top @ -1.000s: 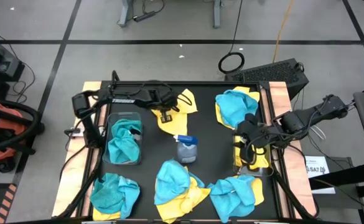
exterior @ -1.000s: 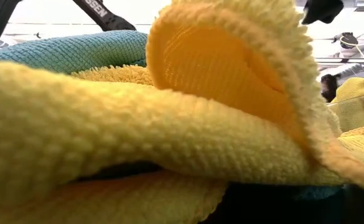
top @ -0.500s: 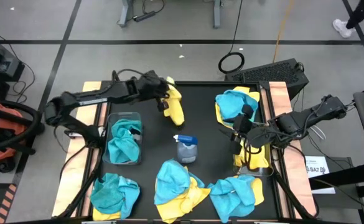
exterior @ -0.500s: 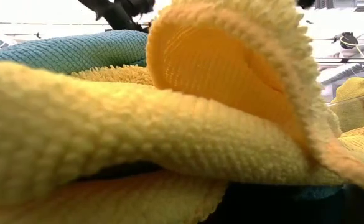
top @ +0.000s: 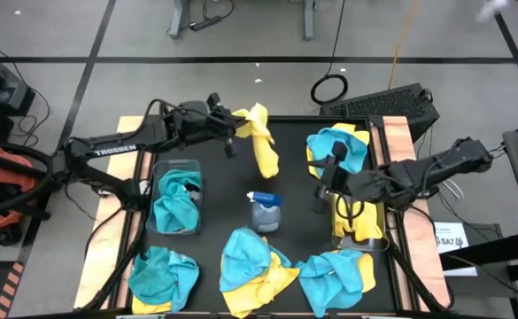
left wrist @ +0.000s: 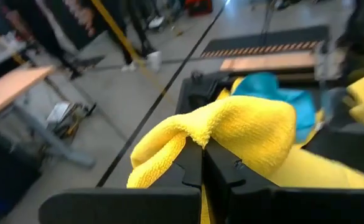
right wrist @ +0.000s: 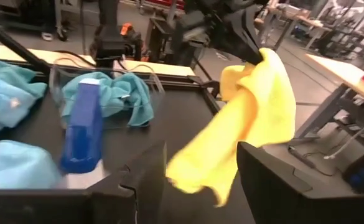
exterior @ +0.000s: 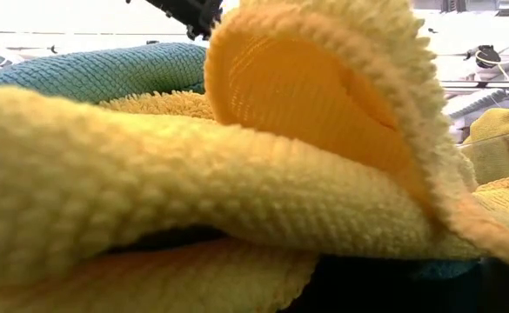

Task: Sort microfiber towel by color & place in baskets
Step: Put the yellow microfiber cloth into the right transparent bin

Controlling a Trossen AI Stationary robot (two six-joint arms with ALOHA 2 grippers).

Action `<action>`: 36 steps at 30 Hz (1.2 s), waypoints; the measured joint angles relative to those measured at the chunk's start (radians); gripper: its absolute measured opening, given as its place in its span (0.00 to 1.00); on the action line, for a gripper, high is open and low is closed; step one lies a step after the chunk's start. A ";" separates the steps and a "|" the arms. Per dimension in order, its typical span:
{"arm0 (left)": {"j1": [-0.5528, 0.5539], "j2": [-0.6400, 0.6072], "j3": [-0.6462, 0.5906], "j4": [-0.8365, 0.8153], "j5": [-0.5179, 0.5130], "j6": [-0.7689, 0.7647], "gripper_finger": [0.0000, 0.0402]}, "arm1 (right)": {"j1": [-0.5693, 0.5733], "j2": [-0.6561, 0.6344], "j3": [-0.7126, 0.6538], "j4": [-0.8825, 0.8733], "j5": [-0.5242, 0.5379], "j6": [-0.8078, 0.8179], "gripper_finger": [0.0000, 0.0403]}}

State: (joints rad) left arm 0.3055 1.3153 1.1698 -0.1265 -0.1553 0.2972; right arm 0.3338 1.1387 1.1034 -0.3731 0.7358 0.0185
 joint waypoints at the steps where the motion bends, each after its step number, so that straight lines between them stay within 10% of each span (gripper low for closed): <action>1: -0.008 0.000 0.000 0.016 0.005 0.001 0.00 | -0.011 0.010 0.000 0.010 0.001 -0.006 0.47; 18: -0.096 0.000 0.000 0.182 0.202 0.007 0.00 | -0.132 0.109 0.000 0.306 -0.008 -0.225 0.49; 36: -0.144 0.000 0.000 0.293 0.367 -0.002 0.00 | -0.240 0.207 0.000 0.433 -0.141 -0.179 0.89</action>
State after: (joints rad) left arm 0.1612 1.3151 1.1698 0.1668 0.2113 0.2951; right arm 0.0940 1.3461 1.1034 0.0598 0.5948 -0.1600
